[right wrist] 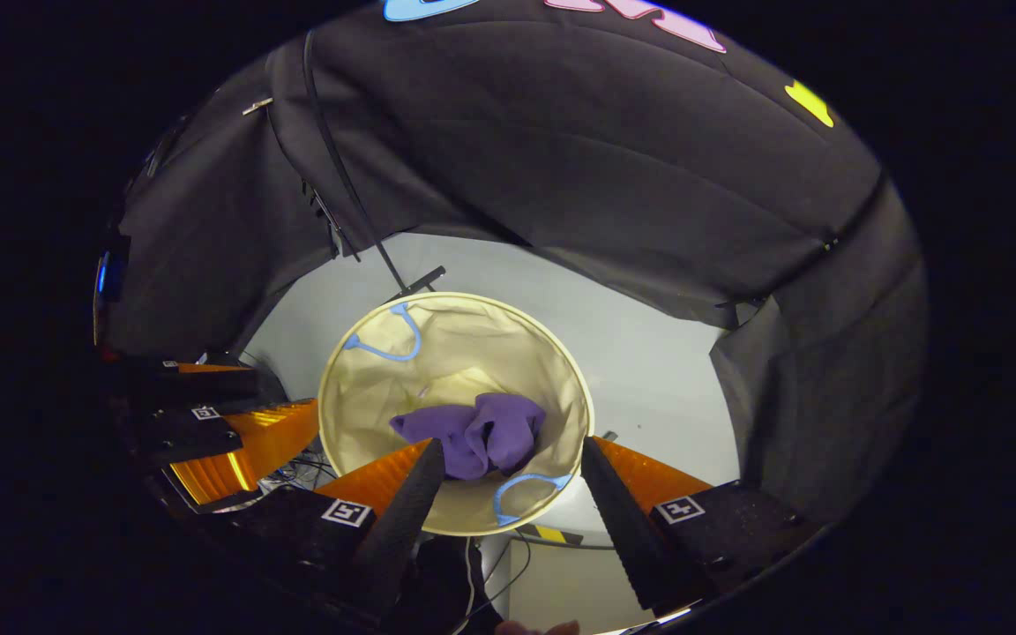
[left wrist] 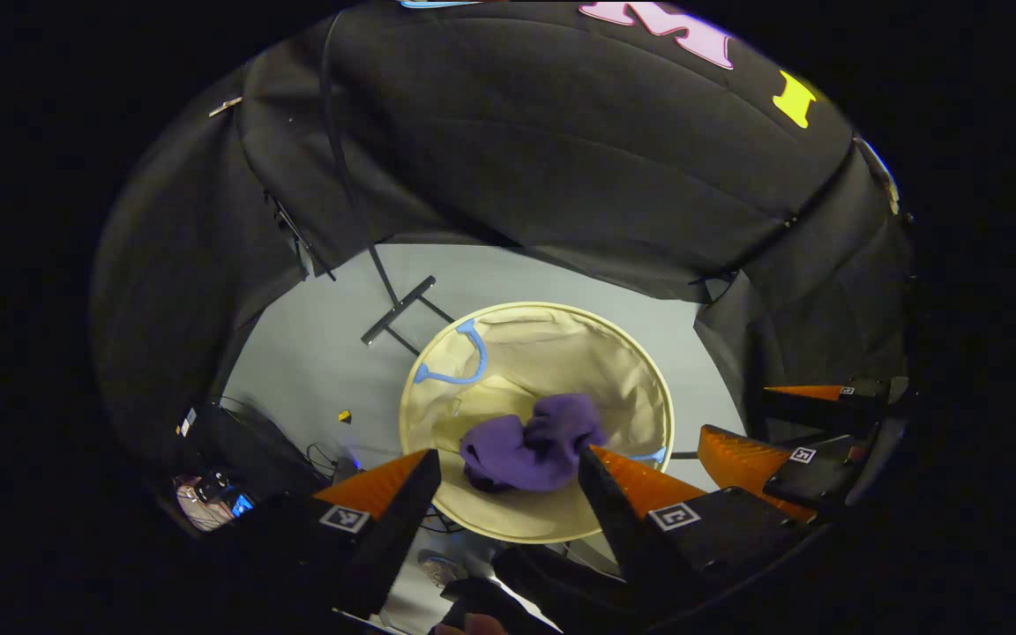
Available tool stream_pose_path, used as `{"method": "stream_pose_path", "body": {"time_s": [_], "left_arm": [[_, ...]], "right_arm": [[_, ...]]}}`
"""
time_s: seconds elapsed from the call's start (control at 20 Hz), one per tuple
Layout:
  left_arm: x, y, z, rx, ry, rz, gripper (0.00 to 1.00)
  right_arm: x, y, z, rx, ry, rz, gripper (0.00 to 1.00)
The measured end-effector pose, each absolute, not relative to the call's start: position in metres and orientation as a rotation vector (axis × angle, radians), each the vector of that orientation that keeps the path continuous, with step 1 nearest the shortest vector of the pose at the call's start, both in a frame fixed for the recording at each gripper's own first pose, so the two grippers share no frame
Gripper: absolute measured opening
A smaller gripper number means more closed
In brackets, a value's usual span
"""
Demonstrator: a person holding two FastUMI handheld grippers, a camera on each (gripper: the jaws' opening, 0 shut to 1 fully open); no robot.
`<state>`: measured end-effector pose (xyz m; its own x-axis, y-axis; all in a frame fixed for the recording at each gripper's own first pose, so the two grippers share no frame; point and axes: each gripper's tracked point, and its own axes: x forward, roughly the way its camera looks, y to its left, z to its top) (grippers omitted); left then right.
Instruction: Grasp the clothes on the hanger with both hands and then place them into the laundry hamper below.
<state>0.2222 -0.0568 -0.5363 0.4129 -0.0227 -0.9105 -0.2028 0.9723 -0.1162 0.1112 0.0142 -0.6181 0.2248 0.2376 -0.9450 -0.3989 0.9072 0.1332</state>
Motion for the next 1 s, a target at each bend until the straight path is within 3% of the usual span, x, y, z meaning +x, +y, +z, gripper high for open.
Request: {"method": "stream_pose_path", "body": {"time_s": [0.05,0.5,1.0], "left_arm": [[0.219,-0.058,-0.535,-0.223,1.15,0.11,0.96],[0.206,-0.069,-0.522,-0.218,1.147,0.071,0.96],[0.211,-0.062,-0.419,-0.164,0.926,0.003,0.96]], "right_arm": [[0.113,0.012,-0.619,-0.149,1.27,0.428,1.0],[0.101,0.007,-0.603,-0.088,1.278,0.335,0.97],[0.14,0.005,-0.482,0.001,1.0,0.22,0.99]]}}
